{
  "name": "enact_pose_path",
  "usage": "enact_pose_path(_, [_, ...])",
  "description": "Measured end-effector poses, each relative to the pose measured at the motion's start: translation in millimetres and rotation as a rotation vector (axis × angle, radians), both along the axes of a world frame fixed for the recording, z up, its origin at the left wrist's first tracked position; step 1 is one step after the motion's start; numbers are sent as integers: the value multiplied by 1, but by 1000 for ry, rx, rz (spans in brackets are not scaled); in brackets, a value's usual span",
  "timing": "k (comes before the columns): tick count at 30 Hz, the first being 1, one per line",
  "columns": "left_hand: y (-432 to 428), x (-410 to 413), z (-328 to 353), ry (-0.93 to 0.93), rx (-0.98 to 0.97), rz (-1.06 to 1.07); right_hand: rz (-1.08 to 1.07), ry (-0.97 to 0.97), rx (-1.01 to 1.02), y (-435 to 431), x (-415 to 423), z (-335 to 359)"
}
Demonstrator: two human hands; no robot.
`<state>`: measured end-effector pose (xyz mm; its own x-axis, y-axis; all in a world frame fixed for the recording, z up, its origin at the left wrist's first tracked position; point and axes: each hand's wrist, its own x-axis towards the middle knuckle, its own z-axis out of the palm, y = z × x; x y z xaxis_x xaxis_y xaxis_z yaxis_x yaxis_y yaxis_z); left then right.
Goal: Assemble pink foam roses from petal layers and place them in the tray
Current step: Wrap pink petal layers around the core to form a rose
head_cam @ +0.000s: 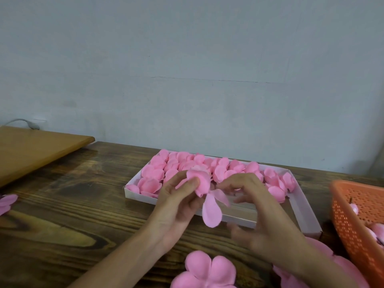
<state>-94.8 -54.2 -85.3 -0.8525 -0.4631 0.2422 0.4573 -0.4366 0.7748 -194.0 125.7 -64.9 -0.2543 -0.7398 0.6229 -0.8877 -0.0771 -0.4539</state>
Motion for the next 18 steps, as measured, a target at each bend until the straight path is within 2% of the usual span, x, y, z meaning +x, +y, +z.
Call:
enact_pose_path(3, [-2,0,-1,-15,36,13,-17,83,-44,-4,4,-2])
enact_pose_path(8, [-3,-1,-4,-13,-13,1,-38,61,-218,-7,13,0])
enact_pose_path(15, [-1,1,-6,9,-9,-98,-67,-56,-243,-7,16,3])
enact_pose_path(18, [-1,1,-7,30,-38,-144,-27,-169,-270,-8,18,6])
